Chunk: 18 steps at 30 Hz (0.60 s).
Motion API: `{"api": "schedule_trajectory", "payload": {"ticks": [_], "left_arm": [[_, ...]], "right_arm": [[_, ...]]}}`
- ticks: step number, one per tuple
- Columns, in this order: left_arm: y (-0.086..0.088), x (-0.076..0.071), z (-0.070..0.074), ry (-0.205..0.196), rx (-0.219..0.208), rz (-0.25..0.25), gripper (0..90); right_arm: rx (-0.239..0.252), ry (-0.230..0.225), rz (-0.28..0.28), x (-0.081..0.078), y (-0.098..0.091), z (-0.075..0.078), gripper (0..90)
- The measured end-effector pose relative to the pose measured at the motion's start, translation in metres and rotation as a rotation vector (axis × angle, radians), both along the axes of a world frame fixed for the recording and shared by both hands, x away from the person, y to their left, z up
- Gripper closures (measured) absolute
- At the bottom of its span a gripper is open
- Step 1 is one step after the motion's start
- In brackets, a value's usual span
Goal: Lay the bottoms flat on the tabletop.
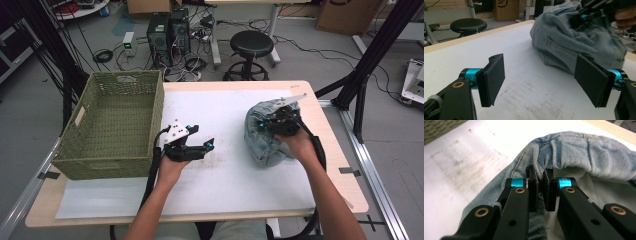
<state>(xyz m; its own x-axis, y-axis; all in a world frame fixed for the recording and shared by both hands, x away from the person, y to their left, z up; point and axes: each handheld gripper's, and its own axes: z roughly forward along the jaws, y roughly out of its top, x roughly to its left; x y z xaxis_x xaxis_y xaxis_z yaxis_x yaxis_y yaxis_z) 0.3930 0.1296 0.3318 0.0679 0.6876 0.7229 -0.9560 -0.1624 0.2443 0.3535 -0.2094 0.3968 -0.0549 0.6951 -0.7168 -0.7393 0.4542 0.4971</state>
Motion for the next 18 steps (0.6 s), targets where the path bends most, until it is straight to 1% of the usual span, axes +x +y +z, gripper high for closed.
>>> {"api": "schedule_trajectory", "payload": {"ticks": [1, 2, 4, 5, 6, 7, 8, 9, 10, 11, 12, 13, 14, 16, 18], "left_arm": [[0.001, 0.0, 0.0, 0.0, 0.0, 0.0, 24.8], [0.002, 0.001, -0.001, 0.001, -0.002, 0.002, 24.8], [0.003, 0.001, -0.001, 0.002, 0.001, 0.001, 24.8], [0.003, 0.001, -0.001, 0.002, 0.002, 0.0, 24.8], [0.003, 0.001, -0.001, 0.002, 0.002, 0.0, 24.8], [0.002, 0.002, -0.001, 0.004, 0.004, -0.002, 24.8], [0.001, 0.003, -0.002, 0.007, 0.007, 0.001, 24.8], [0.001, 0.003, -0.002, 0.007, 0.007, 0.001, 24.8], [0.0, 0.004, -0.002, 0.011, 0.011, 0.002, 24.8], [0.0, 0.004, -0.002, 0.011, 0.011, 0.002, 24.8], [-0.001, 0.005, -0.002, 0.013, 0.016, 0.007, 24.8], [-0.002, 0.005, -0.003, 0.014, 0.018, 0.006, 24.8], [-0.003, 0.005, -0.003, 0.012, 0.022, 0.006, 24.8], [-0.005, 0.006, -0.004, 0.015, 0.029, 0.003, 24.8], [-0.008, 0.007, -0.004, 0.016, 0.038, 0.004, 24.8]], "right_arm": [[-0.006, -0.003, -0.01, 0.0, 0.007, 0.005, 85.1], [-0.01, 0.008, -0.009, -0.001, 0.021, 0.015, 85.1], [-0.023, 0.014, -0.003, -0.003, 0.035, 0.023, 85.1], [-0.032, 0.015, -0.007, -0.004, 0.042, 0.026, 85.0], [-0.032, 0.015, -0.007, -0.004, 0.042, 0.026, 85.0], [-0.065, 0.025, -0.01, -0.006, 0.058, 0.03, 84.0], [-0.073, 0.018, -0.006, -0.007, 0.064, 0.031, 80.4], [-0.073, 0.018, -0.006, -0.007, 0.064, 0.031, 80.4], [-0.082, -0.011, 0.039, -0.01, 0.071, 0.03, 65.2], [-0.082, -0.011, 0.039, -0.01, 0.071, 0.03, 65.2], [-0.069, -0.048, 0.1, -0.016, 0.066, 0.029, 57.6], [-0.069, -0.048, 0.1, -0.016, 0.066, 0.029, 57.6], [-0.05, -0.079, 0.152, -0.023, 0.054, 0.025, 52.6], [-0.021, -0.106, 0.173, -0.029, 0.038, 0.02, 49.3], [0.015, -0.132, 0.176, -0.033, 0.019, 0.014, 47.6]]}}
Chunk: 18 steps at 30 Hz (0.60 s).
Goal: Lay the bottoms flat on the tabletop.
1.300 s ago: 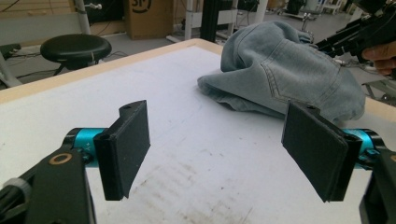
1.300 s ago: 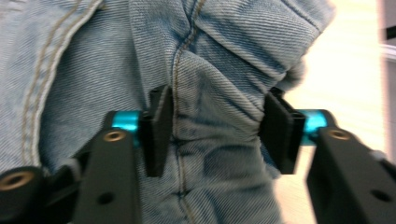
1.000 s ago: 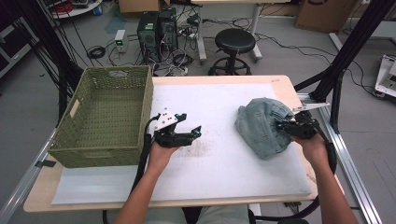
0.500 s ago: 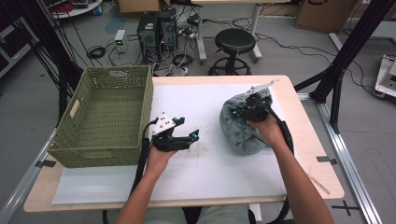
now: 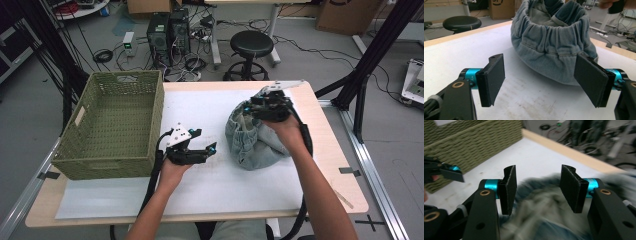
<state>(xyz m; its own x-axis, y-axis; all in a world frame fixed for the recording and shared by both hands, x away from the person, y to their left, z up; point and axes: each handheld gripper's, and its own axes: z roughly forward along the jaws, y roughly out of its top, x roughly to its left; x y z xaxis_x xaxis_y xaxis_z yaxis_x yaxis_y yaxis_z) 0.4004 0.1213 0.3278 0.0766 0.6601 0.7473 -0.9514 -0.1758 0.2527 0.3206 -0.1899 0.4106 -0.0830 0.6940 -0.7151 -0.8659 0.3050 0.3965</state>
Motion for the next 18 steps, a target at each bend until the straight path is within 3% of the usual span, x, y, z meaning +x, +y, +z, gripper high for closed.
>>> {"api": "schedule_trajectory", "payload": {"ticks": [4, 7, 8, 10, 11, 12, 13, 16, 18], "left_arm": [[-0.012, 0.0, -0.001, 0.01, 0.029, -0.038, 24.8], [-0.022, 0.0, -0.002, 0.005, 0.051, -0.042, 24.6], [-0.034, 0.002, -0.003, -0.002, 0.062, -0.043, 24.3], [-0.04, 0.003, -0.004, -0.006, 0.061, -0.043, 22.8], [-0.052, 0.006, -0.003, 0.0, 0.064, -0.026, 22.1], [-0.052, 0.006, -0.003, 0.0, 0.064, -0.026, 22.1], [-0.065, 0.011, -0.002, 0.024, 0.07, -0.002, 22.1], [-0.08, 0.018, -0.002, 0.03, 0.097, 0.044, 22.5], [-0.087, 0.021, -0.001, 0.046, 0.079, 0.075, 28.3]], "right_arm": [[0.085, -0.044, 0.014, 0.001, -0.039, -0.013, 44.2], [0.152, -0.03, -0.013, 0.012, -0.064, -0.019, 42.2], [0.176, -0.026, -0.019, 0.017, -0.071, -0.02, 42.2], [0.21, 0.007, -0.026, 0.028, -0.085, -0.022, 41.4], [0.225, 0.011, -0.035, 0.034, -0.09, -0.023, 41.4], [0.234, 0.027, -0.04, 0.039, -0.095, -0.023, 41.4], [0.241, 0.044, -0.048, 0.044, -0.099, -0.023, 40.9], [0.251, 0.081, -0.078, 0.059, -0.105, -0.022, 39.4], [0.246, 0.107, -0.094, 0.068, -0.105, -0.021, 38.8]]}}
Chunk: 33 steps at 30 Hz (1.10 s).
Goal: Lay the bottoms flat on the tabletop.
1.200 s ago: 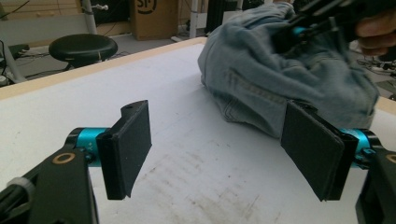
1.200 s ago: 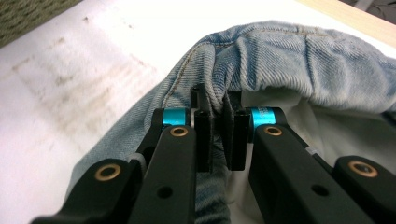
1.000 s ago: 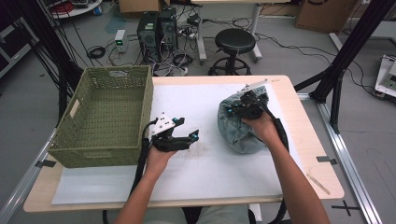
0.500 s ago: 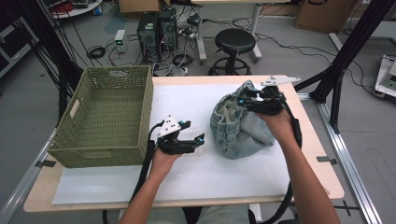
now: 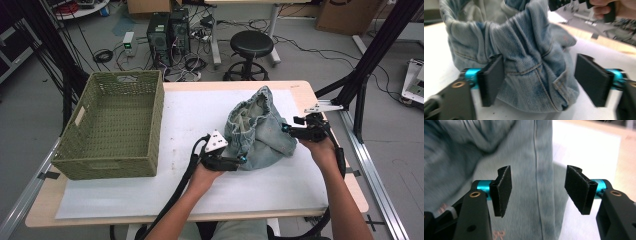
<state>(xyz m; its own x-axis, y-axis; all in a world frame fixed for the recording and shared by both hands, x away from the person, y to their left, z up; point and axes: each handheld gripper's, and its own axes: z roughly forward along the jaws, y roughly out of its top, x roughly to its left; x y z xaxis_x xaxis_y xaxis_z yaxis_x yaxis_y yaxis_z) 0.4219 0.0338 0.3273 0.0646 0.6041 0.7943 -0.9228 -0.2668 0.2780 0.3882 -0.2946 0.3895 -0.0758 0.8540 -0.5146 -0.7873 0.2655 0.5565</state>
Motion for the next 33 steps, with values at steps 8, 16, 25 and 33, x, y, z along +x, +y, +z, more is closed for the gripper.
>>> {"api": "schedule_trajectory", "payload": {"ticks": [8, 16, 25, 33], "left_arm": [[0.01, 0.0, 0.012, 0.024, -0.107, 0.036, 72.1], [0.047, -0.018, 0.023, 0.004, -0.218, -0.045, 74.3], [0.081, -0.03, 0.032, 0.009, -0.291, -0.069, 74.4], [0.095, -0.034, 0.041, 0.004, -0.344, -0.063, 74.6]], "right_arm": [[0.005, 0.137, -0.086, 0.034, 0.007, 0.009, 53.7], [-0.034, 0.177, -0.131, 0.04, 0.011, 0.01, 84.2], [-0.094, 0.115, -0.119, 0.022, 0.007, -0.017, 86.4], [-0.11, 0.065, -0.12, 0.004, -0.023, -0.046, 86.6]]}}
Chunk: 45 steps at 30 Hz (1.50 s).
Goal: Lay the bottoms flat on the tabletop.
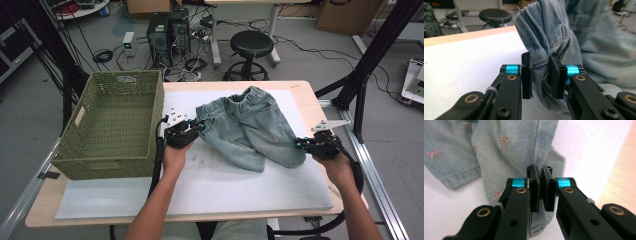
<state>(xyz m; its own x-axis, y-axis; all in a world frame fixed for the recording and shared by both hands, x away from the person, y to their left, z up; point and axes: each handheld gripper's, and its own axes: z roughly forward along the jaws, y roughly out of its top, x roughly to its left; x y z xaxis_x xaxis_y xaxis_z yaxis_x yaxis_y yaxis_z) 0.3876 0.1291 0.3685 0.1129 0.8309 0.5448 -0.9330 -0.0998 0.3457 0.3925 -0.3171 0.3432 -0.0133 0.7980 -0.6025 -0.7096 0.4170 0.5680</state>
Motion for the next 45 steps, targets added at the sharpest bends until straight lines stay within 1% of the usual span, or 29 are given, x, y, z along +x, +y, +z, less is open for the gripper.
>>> {"api": "schedule_trajectory", "payload": {"ticks": [1, 3, 6, 7, 9, 10, 12, 13, 14, 15, 16, 17, 19, 20, 21, 22, 23, 24, 26, 29, 30, 32, 33, 34, 36, 37, 41, 43, 45], "left_arm": [[0.0, 0.0, 0.0, 0.0, 0.0, 0.0, 74.6], [0.0, -0.002, 0.009, 0.005, -0.019, 0.013, 74.6], [-0.002, -0.003, 0.016, 0.007, -0.024, 0.021, 74.6], [-0.005, -0.002, 0.024, 0.014, -0.029, 0.028, 74.6], [-0.008, 0.001, 0.033, 0.042, -0.031, 0.023, 73.8], [-0.008, 0.001, 0.033, 0.042, -0.031, 0.023, 72.3], [-0.014, 0.004, 0.036, 0.07, -0.029, 0.03, 63.5], [-0.016, 0.004, 0.035, 0.061, -0.026, 0.035, 58.0], [-0.017, 0.002, 0.033, 0.045, -0.018, 0.043, 55.9], [-0.018, 0.0, 0.031, 0.028, -0.018, 0.043, 53.8], [-0.018, 0.0, 0.031, 0.028, -0.018, 0.043, 51.6], [-0.017, -0.003, 0.029, 0.011, -0.018, 0.045, 51.1], [-0.013, -0.01, 0.025, -0.015, -0.02, 0.036, 48.6], [-0.013, -0.01, 0.025, -0.015, -0.02, 0.036, 48.4], [-0.012, -0.011, 0.022, -0.012, -0.011, 0.035, 47.9], [-0.012, -0.011, 0.02, -0.007, 0.001, 0.032, 47.7], [-0.012, -0.011, 0.02, -0.007, 0.001, 0.032, 47.7], [-0.014, -0.009, 0.017, 0.0, 0.025, 0.021, 47.6], [-0.016, -0.005, 0.013, 0.014, 0.046, 0.019, 47.2], [-0.019, 0.0, 0.009, 0.023, 0.062, 0.021, 47.2], [-0.021, 0.006, 0.005, 0.035, 0.077, 0.024, 47.1], [-0.024, 0.011, 0.002, 0.042, 0.089, 0.03, 46.7], [-0.025, 0.012, 0.001, 0.044, 0.096, 0.04, 46.7], [-0.025, 0.014, 0.0, 0.043, 0.101, 0.046, 46.6], [-0.027, 0.016, -0.001, 0.041, 0.11, 0.049, 46.2], [-0.027, 0.016, -0.002, 0.042, 0.112, 0.047, 45.8], [-0.027, 0.017, -0.003, 0.035, 0.124, 0.038, 44.8], [-0.028, 0.018, -0.005, 0.04, 0.135, 0.031, 43.9], [-0.031, 0.022, -0.01, 0.055, 0.155, 0.025, 43.2]], "right_arm": [[0.0, 0.0, 0.0, 0.0, 0.0, 0.0, 86.6], [0.029, -0.017, -0.022, -0.009, -0.011, -0.005, 86.6], [0.061, -0.029, -0.021, -0.013, -0.02, -0.004, 86.5], [0.086, -0.041, -0.002, -0.014, -0.025, -0.001, 86.5], [0.108, -0.054, 0.008, -0.014, -0.026, 0.004, 86.4], [0.125, -0.055, 0.009, -0.013, -0.025, 0.007, 86.4], [0.156, -0.054, -0.02, -0.009, -0.02, 0.015, 85.3], [0.171, -0.051, -0.035, -0.008, -0.016, 0.02, 84.2], [0.175, -0.048, -0.045, -0.007, -0.013, 0.024, 80.9], [0.181, -0.055, -0.051, -0.007, -0.01, 0.027, 74.3], [0.183, -0.065, -0.047, -0.007, -0.006, 0.029, 70.1], [0.18, -0.076, -0.038, -0.009, -0.002, 0.031, 64.4], [0.17, -0.124, -0.028, -0.012, 0.006, 0.034, 49.8], [0.17, -0.124, -0.028, -0.012, 0.006, 0.034, 49.8], [0.143, -0.134, -0.017, -0.015, 0.015, 0.039, 47.0], [0.121, -0.127, -0.01, -0.015, 0.02, 0.043, 44.4], [0.121, -0.127, -0.01, -0.015, 0.02, 0.043, 44.4], [0.078, -0.099, 0.002, -0.014, 0.033, 0.051, 42.2], [0.04, -0.078, 0.012, -0.01, 0.047, 0.061, 39.8], [0.002, -0.034, 0.02, 0.0, 0.07, 0.079, 38.4], [-0.005, -0.02, 0.016, 0.003, 0.078, 0.084, 38.4], [-0.019, -0.012, 0.005, 0.01, 0.096, 0.094, 41.1], [-0.035, -0.007, -0.005, 0.013, 0.104, 0.099, 47.3], [-0.047, -0.005, -0.019, 0.015, 0.112, 0.103, 57.3], [-0.041, -0.006, -0.074, 0.018, 0.123, 0.111, 77.9], [-0.039, -0.005, -0.084, 0.018, 0.126, 0.114, 86.6], [-0.051, 0.012, -0.089, 0.016, 0.126, 0.123, 88.8], [-0.026, -0.005, -0.056, 0.007, 0.12, 0.132, 89.0], [0.019, -0.027, -0.038, 0.001, 0.114, 0.139, 89.1]]}}
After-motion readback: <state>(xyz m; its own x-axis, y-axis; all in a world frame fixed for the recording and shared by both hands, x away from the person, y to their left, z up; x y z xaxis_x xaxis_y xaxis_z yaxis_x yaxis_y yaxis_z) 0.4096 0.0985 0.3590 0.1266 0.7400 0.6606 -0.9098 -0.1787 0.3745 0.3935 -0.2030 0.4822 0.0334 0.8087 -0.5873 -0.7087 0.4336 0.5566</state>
